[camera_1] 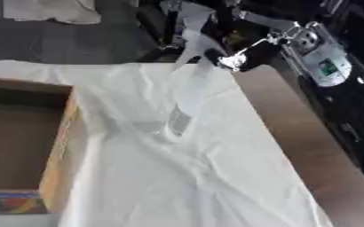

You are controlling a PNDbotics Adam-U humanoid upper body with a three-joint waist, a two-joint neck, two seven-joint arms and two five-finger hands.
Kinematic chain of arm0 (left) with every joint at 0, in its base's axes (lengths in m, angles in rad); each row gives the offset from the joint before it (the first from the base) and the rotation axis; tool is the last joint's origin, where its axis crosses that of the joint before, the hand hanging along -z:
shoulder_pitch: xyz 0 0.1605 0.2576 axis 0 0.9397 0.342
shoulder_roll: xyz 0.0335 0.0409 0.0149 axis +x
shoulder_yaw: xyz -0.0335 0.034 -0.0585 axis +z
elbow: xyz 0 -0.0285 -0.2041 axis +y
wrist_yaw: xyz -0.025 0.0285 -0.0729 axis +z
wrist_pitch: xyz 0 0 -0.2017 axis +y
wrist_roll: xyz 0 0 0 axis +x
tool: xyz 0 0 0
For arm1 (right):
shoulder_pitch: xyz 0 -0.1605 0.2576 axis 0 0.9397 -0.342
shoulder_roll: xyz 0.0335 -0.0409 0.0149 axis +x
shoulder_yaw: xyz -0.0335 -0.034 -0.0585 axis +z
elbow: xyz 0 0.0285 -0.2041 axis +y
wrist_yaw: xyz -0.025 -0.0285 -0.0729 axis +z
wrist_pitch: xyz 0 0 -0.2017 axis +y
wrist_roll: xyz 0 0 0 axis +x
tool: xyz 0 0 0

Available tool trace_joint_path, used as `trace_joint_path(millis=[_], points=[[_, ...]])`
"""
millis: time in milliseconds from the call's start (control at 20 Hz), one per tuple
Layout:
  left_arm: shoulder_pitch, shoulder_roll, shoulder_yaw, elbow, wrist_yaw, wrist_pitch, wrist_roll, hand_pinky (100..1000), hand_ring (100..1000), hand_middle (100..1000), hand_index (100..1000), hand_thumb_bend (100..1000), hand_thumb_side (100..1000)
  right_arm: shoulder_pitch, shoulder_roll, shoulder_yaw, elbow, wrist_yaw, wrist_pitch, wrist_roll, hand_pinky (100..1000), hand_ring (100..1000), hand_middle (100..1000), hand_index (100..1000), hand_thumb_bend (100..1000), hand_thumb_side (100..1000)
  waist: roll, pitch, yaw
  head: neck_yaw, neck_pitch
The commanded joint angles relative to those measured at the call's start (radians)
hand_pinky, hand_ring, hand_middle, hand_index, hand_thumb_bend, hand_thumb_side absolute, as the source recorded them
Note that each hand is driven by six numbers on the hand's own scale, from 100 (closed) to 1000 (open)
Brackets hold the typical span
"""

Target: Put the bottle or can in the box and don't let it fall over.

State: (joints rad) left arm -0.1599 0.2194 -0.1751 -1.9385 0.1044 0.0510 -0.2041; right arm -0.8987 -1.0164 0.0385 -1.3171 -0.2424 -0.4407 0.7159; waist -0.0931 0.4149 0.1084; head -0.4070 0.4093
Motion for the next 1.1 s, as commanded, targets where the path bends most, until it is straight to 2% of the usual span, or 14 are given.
trace_joint_path(millis=[50, 750, 1100], points=[[0.000, -0.001, -0.005, 0.001, -0.007, 0.004, -0.007, 878, 851, 789, 781, 169, 872, -0.024, -0.030, -0.013, -0.017, -0.021, 0.009, 0.000, 370, 289, 307, 512, 100, 161, 0.000, -0.027, -0.001, -0.004, -0.010], [0.001, -0.001, -0.004, 0.004, -0.007, 0.008, -0.014, 879, 853, 791, 781, 170, 869, -0.047, -0.019, -0.012, -0.028, -0.070, 0.051, 0.004, 348, 272, 293, 498, 100, 144, -0.008, -0.042, -0.003, -0.005, -0.003], [0.004, 0.002, -0.003, 0.004, -0.006, 0.009, -0.015, 880, 854, 791, 781, 172, 867, -0.099, -0.001, -0.006, -0.033, -0.098, 0.072, 0.008, 345, 269, 291, 495, 100, 141, -0.019, -0.053, -0.005, -0.007, 0.011]])
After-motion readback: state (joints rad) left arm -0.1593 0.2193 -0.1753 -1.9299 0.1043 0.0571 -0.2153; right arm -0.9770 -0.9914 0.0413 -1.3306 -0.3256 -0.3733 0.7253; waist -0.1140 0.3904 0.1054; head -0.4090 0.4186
